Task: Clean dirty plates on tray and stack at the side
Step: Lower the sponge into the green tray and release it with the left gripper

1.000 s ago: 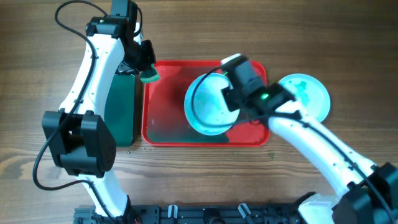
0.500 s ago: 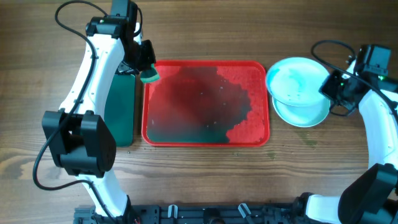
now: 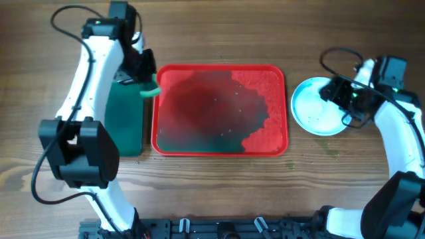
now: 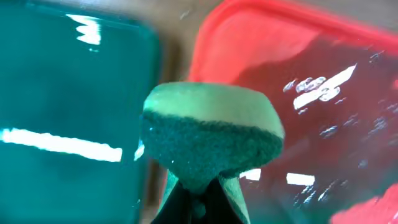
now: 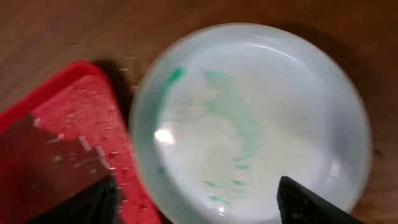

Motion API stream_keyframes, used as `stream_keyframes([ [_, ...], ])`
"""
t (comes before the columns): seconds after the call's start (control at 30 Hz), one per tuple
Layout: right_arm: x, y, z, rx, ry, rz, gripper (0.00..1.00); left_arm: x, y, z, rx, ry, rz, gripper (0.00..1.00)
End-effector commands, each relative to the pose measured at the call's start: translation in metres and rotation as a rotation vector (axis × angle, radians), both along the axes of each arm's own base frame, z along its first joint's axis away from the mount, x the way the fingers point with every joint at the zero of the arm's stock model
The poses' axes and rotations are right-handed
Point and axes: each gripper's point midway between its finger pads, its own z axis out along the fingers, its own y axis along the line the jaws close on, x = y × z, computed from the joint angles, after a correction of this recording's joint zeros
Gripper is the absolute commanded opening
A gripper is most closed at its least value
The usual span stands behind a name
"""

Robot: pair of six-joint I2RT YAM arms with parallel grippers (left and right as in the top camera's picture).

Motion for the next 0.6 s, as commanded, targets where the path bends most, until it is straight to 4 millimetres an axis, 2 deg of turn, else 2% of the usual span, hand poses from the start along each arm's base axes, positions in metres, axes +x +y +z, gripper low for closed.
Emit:
stream_keyframes([
  [0.0, 0.010, 0.053, 0.021, 0.008, -0.065, 0.177, 0.90, -0.021, 0.060, 0.003, 0.035, 0.071, 0.061, 0.04],
  [0.07, 0.008, 0.077, 0.018, -0.029, -0.052, 0.241, 0.93, -0.029, 0.086, -0.005, 0.031, 0.096, 0.139, 0.04],
  [0.1, 0.006, 0.090, 0.017, -0.042, -0.051, 0.277, 0.94, -0.034, 0.102, -0.016, 0.027, 0.108, 0.183, 0.04],
  [0.13, 0.006, 0.096, 0.016, -0.054, -0.051, 0.295, 0.94, -0.039, 0.109, -0.027, 0.025, 0.121, 0.203, 0.04],
  [0.2, 0.004, 0.106, 0.016, -0.073, -0.050, 0.322, 0.98, -0.046, 0.114, -0.057, 0.023, 0.130, 0.222, 0.04],
  [0.27, 0.003, 0.107, 0.015, -0.075, -0.048, 0.324, 0.99, -0.050, 0.113, -0.090, 0.026, 0.111, 0.222, 0.04],
  [0.3, 0.003, 0.107, 0.015, -0.075, -0.048, 0.324, 1.00, -0.052, 0.112, -0.100, 0.027, 0.104, 0.222, 0.04],
  [0.33, 0.003, 0.107, 0.015, -0.075, -0.047, 0.325, 0.99, -0.052, 0.112, -0.103, 0.027, 0.102, 0.222, 0.07],
  [0.43, 0.003, 0.107, 0.015, -0.074, -0.046, 0.324, 1.00, -0.052, 0.112, -0.103, 0.027, 0.099, 0.222, 0.41],
  [0.47, 0.003, 0.107, 0.015, -0.074, -0.047, 0.325, 0.99, -0.051, 0.112, -0.100, 0.023, 0.096, 0.242, 0.50],
  [0.57, 0.003, 0.109, 0.021, -0.064, -0.052, 0.330, 1.00, -0.043, 0.109, -0.071, 0.028, 0.027, 0.237, 0.57],
])
